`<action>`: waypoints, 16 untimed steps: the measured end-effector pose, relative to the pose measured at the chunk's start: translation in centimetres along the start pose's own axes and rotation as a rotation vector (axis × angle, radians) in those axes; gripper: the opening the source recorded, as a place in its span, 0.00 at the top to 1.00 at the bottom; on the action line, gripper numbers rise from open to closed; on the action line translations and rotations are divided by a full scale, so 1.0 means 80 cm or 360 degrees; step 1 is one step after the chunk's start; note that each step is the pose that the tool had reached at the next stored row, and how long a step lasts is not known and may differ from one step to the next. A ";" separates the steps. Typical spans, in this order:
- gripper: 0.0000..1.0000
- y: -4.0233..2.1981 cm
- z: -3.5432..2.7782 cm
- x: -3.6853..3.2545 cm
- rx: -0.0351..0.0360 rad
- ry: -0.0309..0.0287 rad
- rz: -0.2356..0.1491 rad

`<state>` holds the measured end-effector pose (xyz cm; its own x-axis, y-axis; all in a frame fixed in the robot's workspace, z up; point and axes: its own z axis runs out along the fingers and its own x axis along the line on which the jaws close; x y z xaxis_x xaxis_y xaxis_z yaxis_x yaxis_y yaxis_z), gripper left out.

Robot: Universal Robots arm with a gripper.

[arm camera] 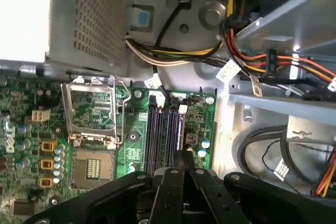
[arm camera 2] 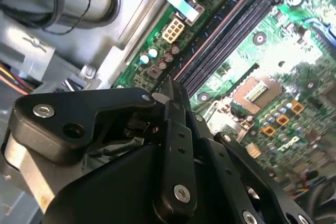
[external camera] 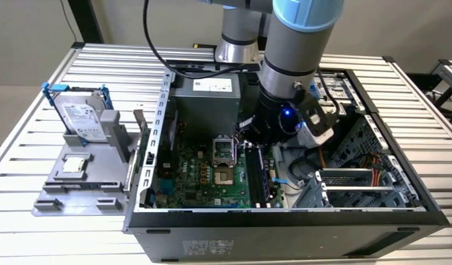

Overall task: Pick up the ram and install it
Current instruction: 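Insert the ram into the slot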

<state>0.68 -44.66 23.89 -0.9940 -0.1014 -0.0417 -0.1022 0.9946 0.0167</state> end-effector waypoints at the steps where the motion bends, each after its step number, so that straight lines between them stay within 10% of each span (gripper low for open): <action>1: 1.00 0.0000 0.0000 0.0000 -0.0001 0.00005 -0.0029; 16: 1.00 0.0000 -0.0004 0.0000 -0.0018 0.00068 -0.0416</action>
<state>0.68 -44.66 23.92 -0.9339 -0.3552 -0.0419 -0.3561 0.9343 0.0172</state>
